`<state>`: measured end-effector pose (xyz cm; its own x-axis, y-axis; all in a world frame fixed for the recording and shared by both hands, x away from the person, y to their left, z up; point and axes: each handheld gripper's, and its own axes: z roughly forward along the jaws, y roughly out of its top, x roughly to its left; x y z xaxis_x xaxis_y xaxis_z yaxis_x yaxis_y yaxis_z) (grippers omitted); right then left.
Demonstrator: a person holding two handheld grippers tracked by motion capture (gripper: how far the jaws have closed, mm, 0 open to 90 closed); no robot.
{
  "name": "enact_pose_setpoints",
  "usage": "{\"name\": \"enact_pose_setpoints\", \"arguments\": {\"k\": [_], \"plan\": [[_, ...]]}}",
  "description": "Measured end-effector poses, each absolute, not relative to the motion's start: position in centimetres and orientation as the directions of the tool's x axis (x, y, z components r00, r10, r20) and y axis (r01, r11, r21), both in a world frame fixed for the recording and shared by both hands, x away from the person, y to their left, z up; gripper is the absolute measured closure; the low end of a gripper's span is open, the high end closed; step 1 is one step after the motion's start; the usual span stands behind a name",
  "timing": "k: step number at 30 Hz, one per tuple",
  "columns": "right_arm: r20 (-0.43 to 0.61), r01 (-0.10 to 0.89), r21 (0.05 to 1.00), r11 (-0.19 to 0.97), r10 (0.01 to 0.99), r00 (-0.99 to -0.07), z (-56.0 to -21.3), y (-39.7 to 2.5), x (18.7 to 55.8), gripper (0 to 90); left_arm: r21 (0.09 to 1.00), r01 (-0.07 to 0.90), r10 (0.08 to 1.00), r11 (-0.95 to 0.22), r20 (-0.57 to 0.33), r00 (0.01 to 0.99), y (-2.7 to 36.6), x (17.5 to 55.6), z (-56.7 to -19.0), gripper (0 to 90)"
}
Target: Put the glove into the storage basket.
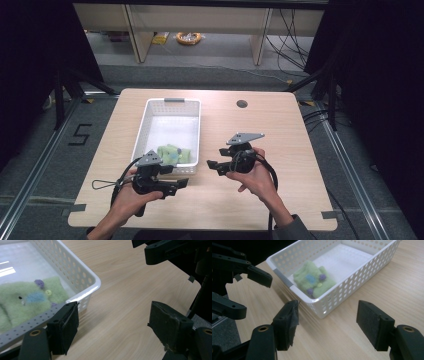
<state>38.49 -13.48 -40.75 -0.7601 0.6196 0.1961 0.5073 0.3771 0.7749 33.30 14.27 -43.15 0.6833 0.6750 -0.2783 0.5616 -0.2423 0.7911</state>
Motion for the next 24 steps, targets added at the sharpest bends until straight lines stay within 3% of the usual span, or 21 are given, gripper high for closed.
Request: {"name": "enact_pose_setpoints", "arguments": {"k": [24], "plan": [[0.229, 0.544, 0.767, 0.34, 0.648, -0.727, -43.6, -16.6, 36.5, 31.6, 0.797, 0.539, 0.684, -0.271, -0.235, 0.691, 14.3, 31.4, -45.8, 23.5]]}}
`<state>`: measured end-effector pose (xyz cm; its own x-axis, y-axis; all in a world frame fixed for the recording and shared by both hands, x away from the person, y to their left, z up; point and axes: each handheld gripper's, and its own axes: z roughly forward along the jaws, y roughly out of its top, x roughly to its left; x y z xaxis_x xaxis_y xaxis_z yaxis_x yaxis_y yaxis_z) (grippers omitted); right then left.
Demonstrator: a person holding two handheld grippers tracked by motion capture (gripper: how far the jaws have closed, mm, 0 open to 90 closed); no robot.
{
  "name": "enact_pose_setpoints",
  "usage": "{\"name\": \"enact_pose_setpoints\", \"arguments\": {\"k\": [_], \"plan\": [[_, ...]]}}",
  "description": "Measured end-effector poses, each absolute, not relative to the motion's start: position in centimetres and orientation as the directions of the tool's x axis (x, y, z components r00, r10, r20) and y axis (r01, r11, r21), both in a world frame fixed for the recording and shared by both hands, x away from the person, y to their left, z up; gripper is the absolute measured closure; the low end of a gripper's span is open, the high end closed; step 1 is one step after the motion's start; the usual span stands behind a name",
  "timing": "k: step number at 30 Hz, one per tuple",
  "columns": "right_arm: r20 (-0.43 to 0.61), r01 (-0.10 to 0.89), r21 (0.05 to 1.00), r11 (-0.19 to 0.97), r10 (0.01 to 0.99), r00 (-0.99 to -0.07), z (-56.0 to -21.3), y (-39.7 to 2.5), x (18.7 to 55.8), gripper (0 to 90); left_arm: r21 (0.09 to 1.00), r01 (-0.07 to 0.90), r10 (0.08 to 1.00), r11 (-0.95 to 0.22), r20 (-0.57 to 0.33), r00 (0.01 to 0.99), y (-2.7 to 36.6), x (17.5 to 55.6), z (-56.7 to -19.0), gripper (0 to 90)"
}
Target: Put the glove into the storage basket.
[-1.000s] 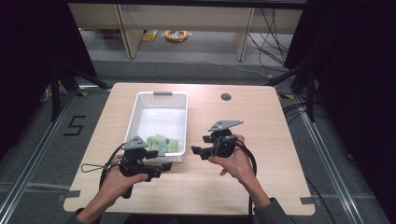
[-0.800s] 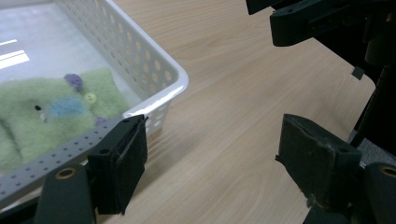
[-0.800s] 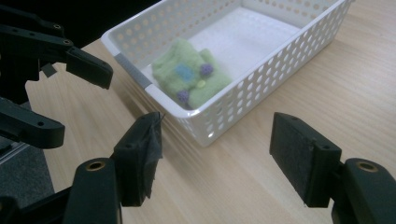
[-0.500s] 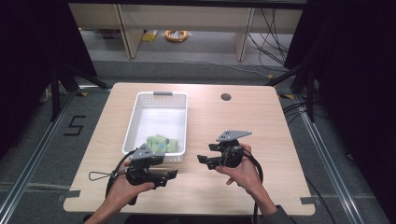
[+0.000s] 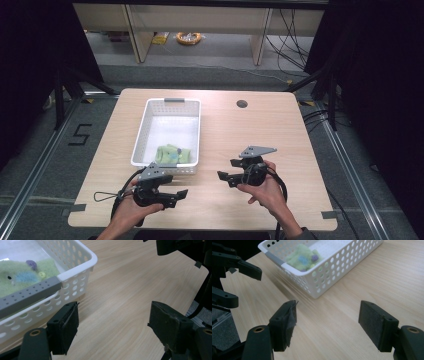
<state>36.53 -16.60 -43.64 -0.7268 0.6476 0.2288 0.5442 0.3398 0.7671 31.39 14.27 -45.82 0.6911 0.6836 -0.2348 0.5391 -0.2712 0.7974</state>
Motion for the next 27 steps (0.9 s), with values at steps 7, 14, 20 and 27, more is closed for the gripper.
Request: {"name": "enact_pose_setpoints", "arguments": {"k": [7, 14, 20, 27], "plan": [[0.247, 0.568, 0.758, 0.32, 0.666, -0.704, -44.4, -17.3, 35.8, 31.2, 0.789, 0.534, 0.681, -0.303, -0.213, 0.701, 14.1, 30.7, -46.7, 23.5], [0.248, 0.572, 0.751, 0.329, 0.664, -0.706, -44.9, -17.8, 35.1, 30.7, 0.779, 0.534, 0.678, -0.328, -0.199, 0.708, 14.1, 30.4, -47.6, 23.5], [0.221, 0.559, 0.756, 0.34, 0.672, -0.707, -45.0, -18.4, 34.6, 29.8, 0.779, 0.541, 0.677, -0.317, -0.214, 0.704, 14.0, 30.1, -48.1, 23.2], [0.231, 0.564, 0.756, 0.333, 0.67, -0.706, -45.6, -19.0, 33.8, 26.8, 0.779, 0.539, 0.679, -0.321, -0.207, 0.704, 14.4, 29.7, -48.5, 22.6]]}}
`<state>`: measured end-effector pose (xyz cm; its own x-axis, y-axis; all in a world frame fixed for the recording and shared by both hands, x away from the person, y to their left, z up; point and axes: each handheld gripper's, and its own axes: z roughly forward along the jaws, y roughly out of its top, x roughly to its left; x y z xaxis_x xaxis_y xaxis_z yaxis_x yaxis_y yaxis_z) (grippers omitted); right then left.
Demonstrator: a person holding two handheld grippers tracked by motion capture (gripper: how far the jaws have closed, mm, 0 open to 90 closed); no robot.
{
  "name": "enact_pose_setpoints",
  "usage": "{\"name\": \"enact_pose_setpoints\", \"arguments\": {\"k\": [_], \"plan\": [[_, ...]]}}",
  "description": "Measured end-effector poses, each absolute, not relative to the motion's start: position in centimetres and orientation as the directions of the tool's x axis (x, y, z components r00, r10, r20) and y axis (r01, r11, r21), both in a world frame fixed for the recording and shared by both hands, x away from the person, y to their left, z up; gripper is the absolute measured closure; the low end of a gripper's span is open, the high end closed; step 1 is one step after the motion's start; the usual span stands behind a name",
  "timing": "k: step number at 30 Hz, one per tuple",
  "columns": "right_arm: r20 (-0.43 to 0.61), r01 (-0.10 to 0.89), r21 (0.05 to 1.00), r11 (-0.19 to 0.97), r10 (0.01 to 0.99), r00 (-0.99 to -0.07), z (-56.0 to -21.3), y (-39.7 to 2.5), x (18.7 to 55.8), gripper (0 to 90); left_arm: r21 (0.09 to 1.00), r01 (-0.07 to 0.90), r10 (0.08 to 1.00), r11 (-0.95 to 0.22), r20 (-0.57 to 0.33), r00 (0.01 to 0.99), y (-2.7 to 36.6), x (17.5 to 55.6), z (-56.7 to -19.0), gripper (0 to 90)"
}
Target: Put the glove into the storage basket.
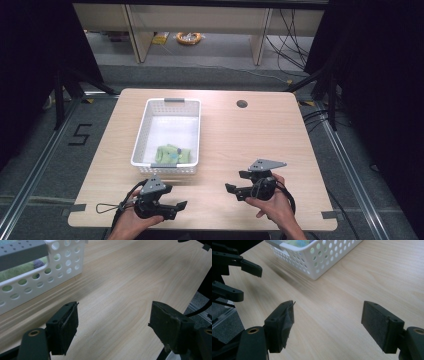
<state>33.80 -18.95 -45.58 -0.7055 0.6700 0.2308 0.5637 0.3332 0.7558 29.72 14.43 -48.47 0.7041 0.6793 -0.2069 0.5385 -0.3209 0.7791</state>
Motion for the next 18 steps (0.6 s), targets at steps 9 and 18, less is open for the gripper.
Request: {"name": "enact_pose_setpoints", "arguments": {"k": [9, 18], "plan": [[0.26, 0.595, 0.744, 0.304, 0.689, -0.677, -46.5, -19.8, 32.4, 22.7, 0.771, 0.544, 0.667, -0.331, -0.217, 0.713, 14.2, 28.7, -48.9, 22.1], [0.273, 0.596, 0.749, 0.289, 0.685, -0.676, -47.3, -20.6, 31.3, 21.9, 0.779, 0.525, 0.664, -0.343, -0.195, 0.722, 14.0, 27.9, -49.0, 22.1]]}}
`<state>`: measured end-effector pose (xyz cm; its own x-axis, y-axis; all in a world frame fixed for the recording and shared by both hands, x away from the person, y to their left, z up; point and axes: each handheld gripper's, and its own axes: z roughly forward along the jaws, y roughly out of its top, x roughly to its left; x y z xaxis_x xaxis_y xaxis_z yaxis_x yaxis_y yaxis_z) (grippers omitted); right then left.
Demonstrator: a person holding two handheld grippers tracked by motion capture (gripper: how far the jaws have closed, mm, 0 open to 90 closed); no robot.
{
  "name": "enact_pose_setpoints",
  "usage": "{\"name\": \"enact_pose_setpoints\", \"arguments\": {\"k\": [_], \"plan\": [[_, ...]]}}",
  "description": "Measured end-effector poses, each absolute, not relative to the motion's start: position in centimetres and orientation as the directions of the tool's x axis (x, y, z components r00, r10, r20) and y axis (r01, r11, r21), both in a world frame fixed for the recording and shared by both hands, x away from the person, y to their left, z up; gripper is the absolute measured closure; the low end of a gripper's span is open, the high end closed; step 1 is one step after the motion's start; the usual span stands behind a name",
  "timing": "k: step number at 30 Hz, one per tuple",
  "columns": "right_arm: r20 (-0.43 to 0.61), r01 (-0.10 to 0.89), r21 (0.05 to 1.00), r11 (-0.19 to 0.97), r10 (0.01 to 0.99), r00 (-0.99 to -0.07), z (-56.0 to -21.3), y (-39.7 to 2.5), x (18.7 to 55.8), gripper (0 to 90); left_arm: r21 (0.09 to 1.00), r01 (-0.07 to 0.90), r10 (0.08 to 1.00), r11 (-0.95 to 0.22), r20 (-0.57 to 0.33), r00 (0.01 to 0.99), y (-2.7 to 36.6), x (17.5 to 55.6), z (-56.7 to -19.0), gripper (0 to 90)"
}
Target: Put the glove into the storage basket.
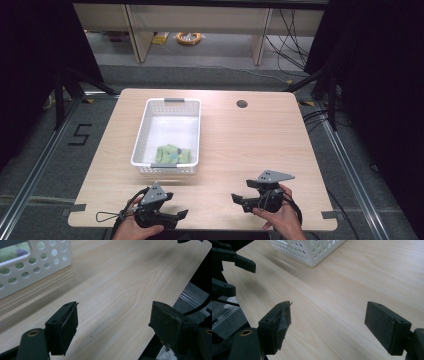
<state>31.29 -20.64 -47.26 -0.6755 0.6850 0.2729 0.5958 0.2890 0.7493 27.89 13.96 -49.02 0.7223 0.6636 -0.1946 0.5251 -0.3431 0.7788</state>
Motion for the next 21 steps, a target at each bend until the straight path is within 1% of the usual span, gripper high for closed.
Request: {"name": "enact_pose_setpoints", "arguments": {"k": [1, 3, 4, 5, 6, 7, 8, 9, 10, 11, 12, 13, 14, 15, 16, 17, 18, 19, 20, 21], "plan": [[0.259, 0.58, 0.757, 0.299, 0.678, -0.688, -47.4, -20.8, 31.4, 21.8, 0.778, 0.537, 0.669, -0.328, -0.21, 0.713, 13.9, 27.8, -49.1, 22.1], [0.275, 0.598, 0.748, 0.287, 0.686, -0.673, -47.5, -20.8, 30.9, 21.6, 0.784, 0.521, 0.667, -0.337, -0.192, 0.72, 13.9, 27.7, -49.1, 22.1], [0.248, 0.571, 0.758, 0.316, 0.669, -0.7, -47.6, -21.0, 31.1, 21.6, 0.781, 0.523, 0.665, -0.342, -0.193, 0.722, 13.9, 27.7, -49.1, 22.1], [0.248, 0.58, 0.755, 0.305, 0.686, -0.684, -47.6, -21.0, 30.9, 21.5, 0.774, 0.527, 0.659, -0.351, -0.195, 0.726, 13.9, 27.6, -49.1, 22.0], [0.243, 0.573, 0.759, 0.309, 0.681, -0.69, -47.8, -21.1, 30.8, 21.3, 0.78, 0.522, 0.661, -0.346, -0.192, 0.725, 13.8, 27.6, -49.2, 21.9], [0.258, 0.587, 0.752, 0.299, 0.687, -0.68, -47.8, -21.0, 30.5, 21.1, 0.767, 0.51, 0.655, -0.39, -0.158, 0.739, 14.1, 27.6, -49.1, 21.8], [0.249, 0.577, 0.758, 0.305, 0.683, -0.687, -48.0, -21.1, 30.5, 20.9, 0.765, 0.516, 0.653, -0.385, -0.17, 0.738, 14.0, 27.6, -49.2, 21.6], [0.274, 0.606, 0.741, 0.287, 0.695, -0.665, -47.9, -21.1, 30.1, 20.7, 0.767, 0.534, 0.661, -0.356, -0.198, 0.724, 13.8, 27.4, -49.3, 21.3], [0.247, 0.585, 0.75, 0.308, 0.69, -0.68, -48.1, -21.3, 30.1, 20.5, 0.776, 0.522, 0.661, -0.353, -0.188, 0.726, 13.7, 27.4, -49.4, 21.1], [0.245, 0.59, 0.745, 0.311, 0.695, -0.676, -48.1, -21.3, 29.9, 20.1, 0.77, 0.517, 0.651, -0.374, -0.179, 0.738, 13.8, 27.4, -49.4, 20.5], [0.279, 0.612, 0.736, 0.289, 0.693, -0.664, -48.2, -21.2, 29.6, 19.6, 0.773, 0.516, 0.655, -0.37, -0.177, 0.735, 13.8, 27.3, -49.5, 19.7], [0.247, 0.585, 0.75, 0.309, 0.69, -0.681, -48.3, -21.4, 29.7, 17.8, 0.757, 0.536, 0.658, -0.373, -0.192, 0.728, 13.7, 27.3, -49.5, 18.3], [0.281, 0.616, 0.734, 0.285, 0.699, -0.658, -48.4, -21.3, 29.3, 16.2, 0.767, 0.527, 0.664, -0.365, -0.183, 0.725, 13.7, 27.3, -49.6, 16.3], [0.261, 0.604, 0.74, 0.296, 0.701, -0.664, -48.5, -21.4, 29.3, 16.0, 0.769, 0.532, 0.66, -0.354, -0.198, 0.725, 13.6, 27.2, -49.7, 15.5], [0.258, 0.608, 0.732, 0.306, 0.702, -0.664, -48.5, -21.5, 29.1, 16.0, 0.766, 0.509, 0.632, -0.392, -0.179, 0.754, 13.8, 27.2, -49.6, 15.5], [0.24, 0.583, 0.75, 0.312, 0.693, -0.68, -48.7, -21.6, 29.2, 15.9, 0.776, 0.501, 0.634, -0.383, -0.174, 0.754, 13.6, 27.2, -49.7, 15.5], [0.25, 0.586, 0.746, 0.315, 0.683, -0.686, -48.7, -21.7, 29.1, 15.9, 0.781, 0.505, 0.64, -0.367, -0.182, 0.747, 13.5, 27.1, -49.8, 15.5], [0.24, 0.583, 0.749, 0.315, 0.691, -0.682, -48.8, -21.7, 28.9, 15.9, 0.772, 0.499, 0.63, -0.393, -0.168, 0.758, 13.6, 27.1, -49.6, 15.5], [0.25, 0.584, 0.75, 0.309, 0.686, -0.684, -48.9, -21.7, 28.8, 15.9, 0.779, 0.491, 0.631, -0.39, -0.163, 0.759, 13.5, 27.1, -49.7, 15.5], [0.266, 0.61, 0.735, 0.296, 0.702, -0.661, -48.8, -21.6, 28.5, 15.9, 0.777, 0.508, 0.639, -0.373, -0.182, 0.748, 13.3, 26.9, -49.8, 15.5]]}}
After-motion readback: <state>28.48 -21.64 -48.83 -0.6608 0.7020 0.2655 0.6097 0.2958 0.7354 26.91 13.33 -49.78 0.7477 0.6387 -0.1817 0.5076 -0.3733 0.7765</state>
